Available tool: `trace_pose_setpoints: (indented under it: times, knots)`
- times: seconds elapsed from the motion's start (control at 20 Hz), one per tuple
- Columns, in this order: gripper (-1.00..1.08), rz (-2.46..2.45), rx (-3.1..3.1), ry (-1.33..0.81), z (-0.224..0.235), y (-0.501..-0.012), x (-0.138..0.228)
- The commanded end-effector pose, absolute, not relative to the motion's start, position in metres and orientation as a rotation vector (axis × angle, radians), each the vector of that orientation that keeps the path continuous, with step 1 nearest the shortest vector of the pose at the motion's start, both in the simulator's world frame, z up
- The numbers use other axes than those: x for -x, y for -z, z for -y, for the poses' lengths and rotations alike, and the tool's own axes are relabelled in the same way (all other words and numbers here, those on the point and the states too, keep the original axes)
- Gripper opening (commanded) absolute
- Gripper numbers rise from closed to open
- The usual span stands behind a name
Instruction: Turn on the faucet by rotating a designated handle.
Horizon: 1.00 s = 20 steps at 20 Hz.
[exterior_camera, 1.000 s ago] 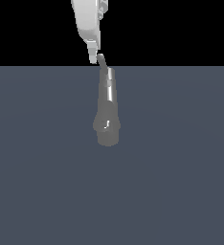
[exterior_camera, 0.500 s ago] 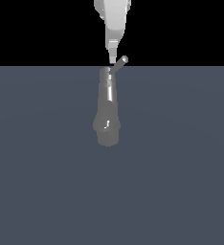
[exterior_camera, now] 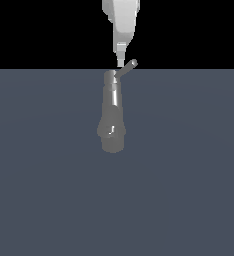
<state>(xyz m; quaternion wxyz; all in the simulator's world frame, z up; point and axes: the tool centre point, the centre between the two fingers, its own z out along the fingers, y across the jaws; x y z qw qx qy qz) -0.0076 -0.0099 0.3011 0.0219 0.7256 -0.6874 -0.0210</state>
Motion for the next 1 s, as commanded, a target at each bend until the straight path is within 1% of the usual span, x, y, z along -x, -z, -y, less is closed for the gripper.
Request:
trace_pose_setpoints:
  times: [0.0, 0.95]
  knots:
    - [-1.00, 2.136, -2.242, 0.061, 0.017, -0.297, 0.003]
    - [-1.00, 2.150, -2.225, 0.059, 0.050, -0.286, -0.019]
